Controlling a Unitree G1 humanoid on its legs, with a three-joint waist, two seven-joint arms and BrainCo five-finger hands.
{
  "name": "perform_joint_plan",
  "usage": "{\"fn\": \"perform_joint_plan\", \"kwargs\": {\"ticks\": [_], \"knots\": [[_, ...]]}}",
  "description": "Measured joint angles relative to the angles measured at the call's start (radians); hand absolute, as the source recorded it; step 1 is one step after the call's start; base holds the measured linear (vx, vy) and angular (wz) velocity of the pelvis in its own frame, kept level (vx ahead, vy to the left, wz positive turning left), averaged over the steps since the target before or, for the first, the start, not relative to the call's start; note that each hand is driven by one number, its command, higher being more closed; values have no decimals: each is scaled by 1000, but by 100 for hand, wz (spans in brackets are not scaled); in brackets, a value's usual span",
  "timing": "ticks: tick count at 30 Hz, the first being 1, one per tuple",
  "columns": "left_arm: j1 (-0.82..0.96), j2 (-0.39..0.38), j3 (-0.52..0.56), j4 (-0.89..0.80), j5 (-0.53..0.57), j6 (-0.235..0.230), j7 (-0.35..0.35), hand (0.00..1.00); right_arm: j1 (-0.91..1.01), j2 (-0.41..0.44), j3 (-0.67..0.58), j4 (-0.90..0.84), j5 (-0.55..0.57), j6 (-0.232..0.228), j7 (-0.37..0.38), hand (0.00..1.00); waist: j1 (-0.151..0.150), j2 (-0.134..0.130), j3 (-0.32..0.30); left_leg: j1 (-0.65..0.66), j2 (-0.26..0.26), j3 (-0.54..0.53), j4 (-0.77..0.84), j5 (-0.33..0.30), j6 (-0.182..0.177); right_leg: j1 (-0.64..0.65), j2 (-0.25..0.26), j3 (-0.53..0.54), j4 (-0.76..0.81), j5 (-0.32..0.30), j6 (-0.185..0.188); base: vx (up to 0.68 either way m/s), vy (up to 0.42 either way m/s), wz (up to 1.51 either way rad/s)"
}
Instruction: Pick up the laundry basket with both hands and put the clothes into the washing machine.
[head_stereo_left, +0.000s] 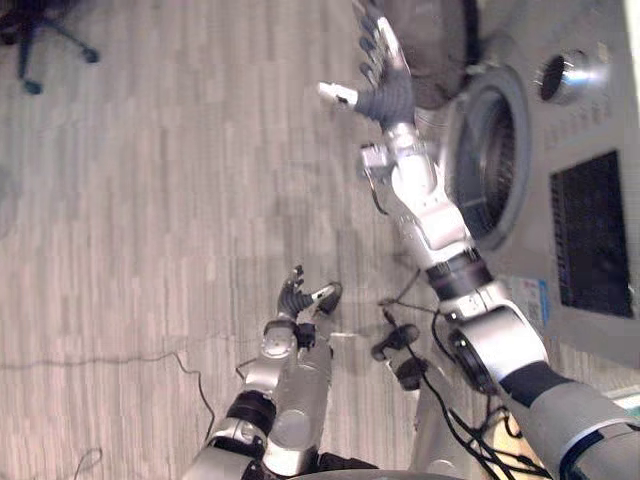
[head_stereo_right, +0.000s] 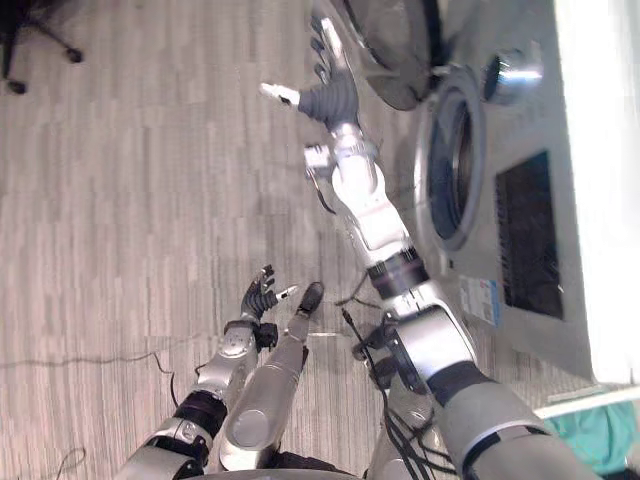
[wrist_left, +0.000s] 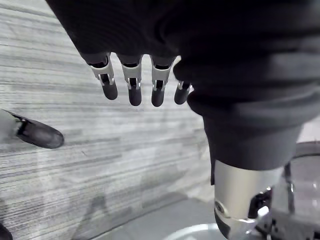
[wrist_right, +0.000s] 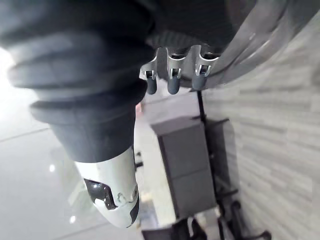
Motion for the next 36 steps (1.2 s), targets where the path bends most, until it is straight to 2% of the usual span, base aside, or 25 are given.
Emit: {"fn": "perform_joint_plan", "kwargs": {"ticks": [1, 2, 4, 7, 9, 10, 12, 14, 15, 17, 19, 20, 21, 22, 23, 25, 28, 31, 34, 35, 36], "knots": [[-47, 37, 11, -1, 1, 4, 8, 0, 72, -18, 20, -1, 0, -6, 40, 0, -24, -16, 3, 0, 6, 35, 0, -2, 3, -6, 21, 38, -48, 36, 3, -124, 43, -101], [-56, 45, 13, -1, 1, 5, 8, 0, 88, -23, 25, -1, 0, -6, 47, 0, -30, -19, 4, 0, 8, 41, 0, -2, 4, -7, 25, 46, -57, 44, 3, -132, 27, -84], [-141, 115, 23, 1, 9, 5, 24, 0, 199, -53, 34, -1, -1, -5, 108, 0, -59, -35, 9, 0, 17, 84, 0, -7, 12, -9, 51, 88, -118, 93, 4, -93, 9, -59], [-260, 222, 69, 39, 12, 6, 39, 0, 260, -73, 31, -1, -2, -5, 157, 0, -82, -62, 18, -2, 20, 117, 1, -9, 14, -12, 72, 120, -165, 130, 3, -85, 1, -45], [-403, 366, 93, 163, 12, 6, 62, 0, 312, -82, 16, -21, 0, -7, 195, 0, -109, -90, 18, -16, 26, 138, 2, -9, 15, -18, 90, 142, -212, 163, 6, -54, -14, -33], [-435, 404, 94, 195, 11, 6, 69, 0, 324, -82, 11, -30, 0, -9, 202, 0, -117, -94, 18, -23, 28, 143, 3, -9, 15, -22, 93, 147, -224, 172, 12, -28, 1, -32], [-548, 526, 96, 300, 8, 7, 81, 0, 363, -77, -13, -41, 0, -37, 229, 0, -142, -120, 21, -49, 27, 164, 5, -8, 16, -36, 103, 167, -277, 215, 8, -2, 22, -25], [-593, 569, 109, 337, 9, 12, 86, 0, 401, -49, -35, -40, 1, -37, 234, 0, -158, -128, 22, -70, 22, 169, 10, -7, 18, -40, 107, 176, -316, 244, 7, 28, 47, -14], [-585, 557, 113, 335, 15, 11, 88, 0, 429, -35, -60, -41, 1, -39, 231, 0, -155, -129, 22, -75, 20, 172, 20, -11, 24, -40, 109, 189, -333, 266, -1, 42, 64, -18], [-594, 562, 140, 347, 21, 33, 88, 0, 458, -25, -80, -59, 1, -39, 220, 0, -155, -131, 23, -92, 22, 176, 40, -18, 28, -42, 112, 193, -347, 274, 13, 28, 74, -11], [-629, 619, 204, 348, 38, 61, 89, 0, 531, 0, -116, -157, 2, -57, 209, 0, -168, -167, 32, -137, 35, 184, 93, -40, 26, -56, 121, 205, -372, 288, 30, -11, 70, -15], [-640, 631, 220, 348, 45, 66, 90, 0, 551, 4, -125, -182, 2, -62, 208, 0, -168, -177, 36, -147, 38, 190, 108, -45, 26, -60, 123, 209, -376, 290, 37, -39, 69, -23], [-664, 635, 254, 338, 69, 81, 87, 0, 605, 3, -149, -238, 7, -73, 202, 0, -168, -182, 37, -179, 50, 198, 135, -53, 29, -72, 127, 210, -390, 285, 75, -30, 59, -17], [-669, 635, 263, 331, 80, 84, 86, 0, 620, 3, -160, -252, 12, -75, 198, 0, -168, -183, 37, -188, 54, 200, 145, -56, 31, -76, 128, 208, -391, 281, 96, -17, 79, -19], [-674, 635, 284, 315, 93, 87, 85, 0, 645, 6, -171, -272, 14, -75, 191, 0, -168, -189, 40, -200, 58, 203, 171, -70, 31, -78, 129, 205, -391, 288, 112, 6, 58, -16], [-677, 635, 315, 290, 99, 94, 86, 0, 683, 8, -174, -302, 21, -76, 192, 0, -166, -192, 40, -223, 70, 206, 228, -102, 34, -78, 134, 205, -390, 298, 121, 21, 70, -17], [-677, 631, 368, 248, 101, 104, 89, 0, 725, 25, -175, -340, 20, -77, 193, 0, -159, -192, 39, -248, 81, 213, 291, -138, 42, -78, 138, 209, -391, 311, 105, 56, 67, -15], [-650, 598, 368, 186, 101, 103, 90, 0, 732, 40, -176, -352, 19, -76, 192, 0, -140, -192, 39, -244, 82, 218, 304, -148, 46, -70, 138, 212, -391, 324, 87, 64, 55, -6], [-474, 509, 367, 40, 97, 80, 90, 0, 732, 74, -184, -354, -31, -76, 176, 0, -132, -191, 39, -192, 79, 226, 306, -159, 49, -21, 136, 218, -391, 321, 69, 91, 74, 0], [-372, 446, 366, -6, 95, 75, 89, 0, 735, 81, -187, -354, -60, -76, 166, 0, -124, -190, 39, -153, 74, 236, 303, -168, 50, 9, 134, 230, -389, 314, 40, 109, 111, -19], [-239, 354, 365, -50, 87, 68, 87, 0, 737, 82, -200, -354, -105, -75, 158, 0, -114, -183, 34, -99, 69, 257, 291, -177, 54, 42, 128, 249, -382, 299, 26, 116, 127, -24]]}}
